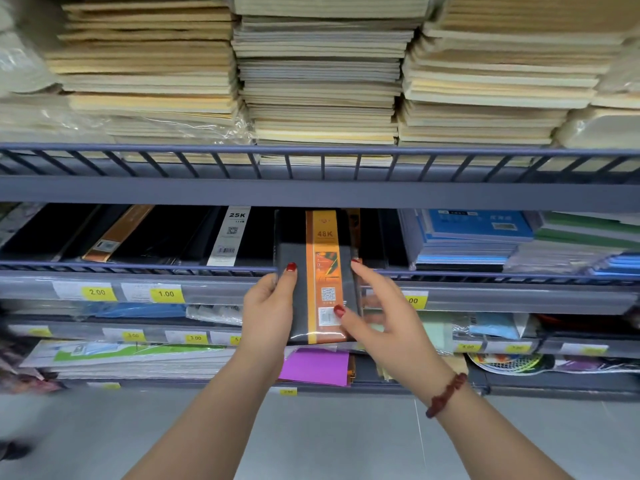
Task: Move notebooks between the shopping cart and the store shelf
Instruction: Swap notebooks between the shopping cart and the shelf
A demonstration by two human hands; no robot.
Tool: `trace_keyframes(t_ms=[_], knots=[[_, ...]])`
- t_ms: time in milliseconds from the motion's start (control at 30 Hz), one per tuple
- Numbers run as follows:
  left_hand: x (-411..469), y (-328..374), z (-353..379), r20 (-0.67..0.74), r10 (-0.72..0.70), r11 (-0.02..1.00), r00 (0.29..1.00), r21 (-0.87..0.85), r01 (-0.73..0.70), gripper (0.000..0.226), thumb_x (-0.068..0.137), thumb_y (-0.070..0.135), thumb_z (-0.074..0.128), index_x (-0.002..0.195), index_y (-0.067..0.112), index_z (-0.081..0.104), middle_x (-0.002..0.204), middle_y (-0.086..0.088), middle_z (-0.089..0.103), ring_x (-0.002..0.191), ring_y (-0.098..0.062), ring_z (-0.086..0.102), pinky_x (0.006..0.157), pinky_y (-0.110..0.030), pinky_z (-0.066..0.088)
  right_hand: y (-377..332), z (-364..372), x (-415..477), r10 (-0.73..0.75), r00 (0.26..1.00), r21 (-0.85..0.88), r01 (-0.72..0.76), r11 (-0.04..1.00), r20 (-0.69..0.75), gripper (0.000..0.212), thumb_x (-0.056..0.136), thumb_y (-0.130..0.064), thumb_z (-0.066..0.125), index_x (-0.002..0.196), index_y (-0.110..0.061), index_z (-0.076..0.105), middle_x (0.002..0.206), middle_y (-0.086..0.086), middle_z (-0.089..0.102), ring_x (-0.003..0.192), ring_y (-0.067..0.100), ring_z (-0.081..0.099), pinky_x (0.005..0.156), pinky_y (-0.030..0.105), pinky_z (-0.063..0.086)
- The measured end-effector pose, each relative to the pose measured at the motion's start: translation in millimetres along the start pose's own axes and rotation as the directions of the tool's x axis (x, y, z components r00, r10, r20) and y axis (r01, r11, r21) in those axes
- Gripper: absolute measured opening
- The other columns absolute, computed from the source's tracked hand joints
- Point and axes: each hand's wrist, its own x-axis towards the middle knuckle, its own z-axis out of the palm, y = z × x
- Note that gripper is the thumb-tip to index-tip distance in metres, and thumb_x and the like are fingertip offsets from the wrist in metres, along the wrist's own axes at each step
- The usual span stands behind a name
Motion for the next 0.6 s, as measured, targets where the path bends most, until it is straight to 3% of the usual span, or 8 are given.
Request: trace_keyframes(t_ms=[100,200,300,367,433,500,600], knots=[[1,-2,11,0.062,-0.013,0.997,0.998,0.072,0.008,0.031,0.094,0.032,0.054,0.091,0.004,0.067,0.087,-0.010,0.072,0.083,-0.026,0.065,0.080,-0.038,0.051,2,2,-7,0.144,0.988,0.299,-0.124,0.946,-0.047,0.056,0.080,-0.002,0.069,0.116,-0.041,0.050,0.110,-0.017,0.061,0.098,0.006,0.064,0.080,0.025,0.056],[-4,-2,14,0.131,-0.039,0.996,0.991,0.089,0.028,0.018,0.091,0.024,0.060,0.104,0.012,0.066,0.091,-0.003,0.075,0.088,-0.019,0.071,0.080,-0.031,0.056,4,-4,-6,0.203,0.970,0.401,-0.134,0.906,-0.135,0.050,0.080,0.003,0.067,0.117,-0.028,0.055,0.109,-0.010,0.066,0.091,0.003,0.068,0.081,0.022,0.056],[-13,-4,4,0.132,0.024,0.996,0.991,0.084,-0.035,0.046,0.078,0.016,0.073,0.118,0.019,0.052,0.111,0.006,0.065,0.103,-0.009,0.064,0.090,-0.031,0.051,6,-12,-4,0.202,0.970,0.392,-0.136,0.910,-0.132,0.050,0.079,0.000,0.069,0.120,-0.026,0.055,0.096,-0.010,0.073,0.088,0.004,0.069,0.074,0.017,0.054],[-18,-8,-5,0.181,0.118,0.981,0.976,0.129,-0.142,0.064,0.071,0.008,0.078,0.124,0.026,0.048,0.119,0.012,0.058,0.109,0.005,0.056,0.085,-0.018,0.050,9,-17,-6,0.182,0.981,0.335,-0.151,0.930,-0.064,0.059,0.074,-0.003,0.075,0.121,-0.032,0.053,0.109,-0.006,0.068,0.096,0.006,0.066,0.077,0.019,0.054],[-20,-10,-10,0.256,0.184,0.954,0.949,0.187,-0.235,0.074,0.066,0.002,0.080,0.128,0.028,0.048,0.128,0.010,0.055,0.115,0.008,0.052,0.092,-0.015,0.046,11,-21,-7,0.131,0.991,0.231,-0.124,0.965,-0.018,0.068,0.068,-0.004,0.079,0.120,-0.037,0.051,0.127,-0.006,0.054,0.110,0.006,0.059,0.091,0.025,0.053],[-16,-8,-10,0.282,0.237,0.915,0.930,0.256,-0.311,0.078,0.066,0.003,0.080,0.132,0.027,0.047,0.131,0.011,0.050,0.116,0.008,0.049,0.098,-0.013,0.040,11,-24,-4,0.085,0.995,0.166,-0.075,0.983,-0.052,0.065,0.068,-0.005,0.079,0.119,-0.036,0.054,0.131,-0.007,0.051,0.112,0.002,0.057,0.095,0.023,0.050],[-3,3,-2,0.281,0.324,0.856,0.903,0.320,-0.406,0.075,0.069,0.007,0.080,0.136,0.017,0.048,0.120,0.020,0.050,0.104,0.018,0.046,0.088,0.000,0.038,7,-27,6,0.020,0.990,0.095,-0.006,0.995,-0.140,0.051,0.072,-0.009,0.077,0.111,-0.038,0.061,0.124,-0.011,0.056,0.111,-0.003,0.057,0.094,0.014,0.046]])
